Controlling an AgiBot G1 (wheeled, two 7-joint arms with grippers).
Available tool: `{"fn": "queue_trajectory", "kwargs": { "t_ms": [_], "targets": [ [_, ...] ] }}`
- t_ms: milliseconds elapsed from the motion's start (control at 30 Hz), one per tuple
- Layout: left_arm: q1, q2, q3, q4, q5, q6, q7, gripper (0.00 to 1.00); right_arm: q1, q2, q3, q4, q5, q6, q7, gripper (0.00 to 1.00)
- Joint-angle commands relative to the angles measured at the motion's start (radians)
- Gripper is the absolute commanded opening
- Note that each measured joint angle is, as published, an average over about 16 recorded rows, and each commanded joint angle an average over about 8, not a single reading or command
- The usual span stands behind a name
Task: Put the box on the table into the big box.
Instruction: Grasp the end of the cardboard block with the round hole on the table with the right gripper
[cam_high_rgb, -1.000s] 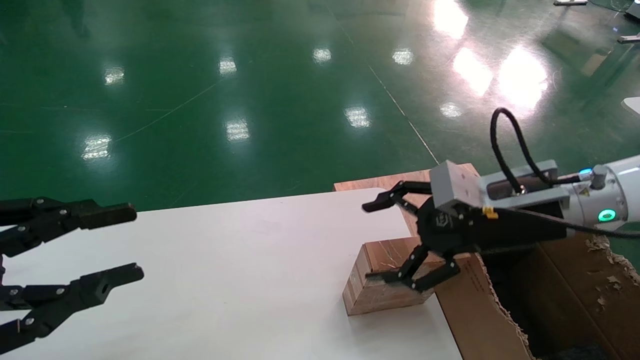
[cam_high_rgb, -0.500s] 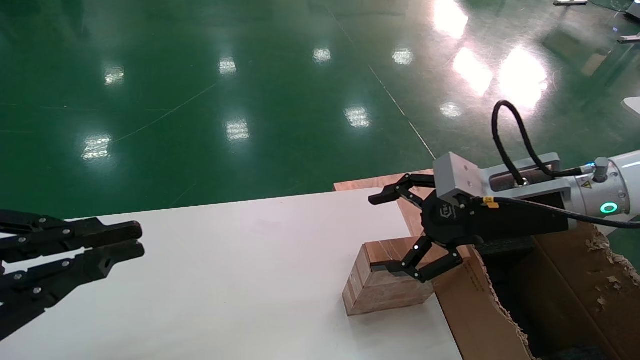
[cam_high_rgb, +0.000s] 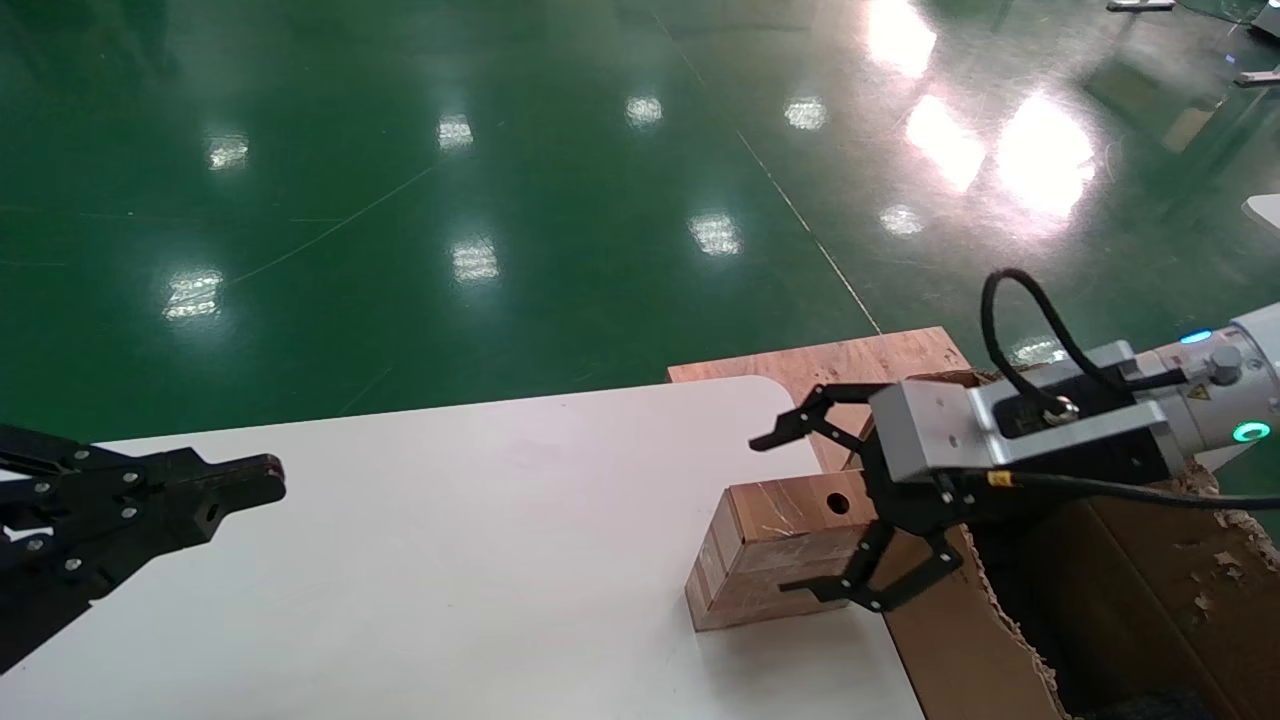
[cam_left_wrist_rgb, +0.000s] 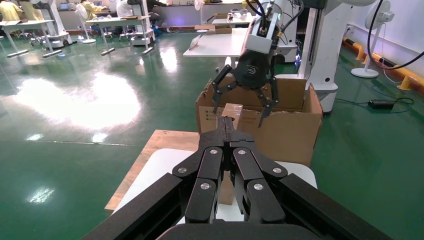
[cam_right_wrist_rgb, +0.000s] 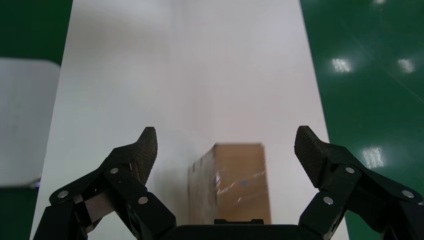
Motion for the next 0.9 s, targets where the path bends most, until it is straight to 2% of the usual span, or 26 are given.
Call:
{"fn": "queue_trajectory", "kwargs": {
  "t_ms": [33, 333, 633, 900],
  "targets": [
    [0.000, 0.000, 0.000, 0.000, 0.000, 0.000, 0.000, 0.00, 0.023, 0.013, -0.039, 0.006, 0.001, 0.000, -0.018, 1.00],
    [0.000, 0.000, 0.000, 0.000, 0.000, 0.000, 0.000, 0.00, 0.098, -0.006, -0.162, -0.136, 0.018, 0.006, -0.095, 1.00],
    [0.000, 0.000, 0.000, 0.000, 0.000, 0.000, 0.000, 0.00, 0.150, -0.051, -0.257, -0.302, 0.004, 0.006, -0.195, 1.00],
    [0.000, 0.000, 0.000, 0.000, 0.000, 0.000, 0.000, 0.00, 0.199, -0.093, -0.353, -0.403, -0.007, 0.003, -0.253, 1.00]
  ]
}}
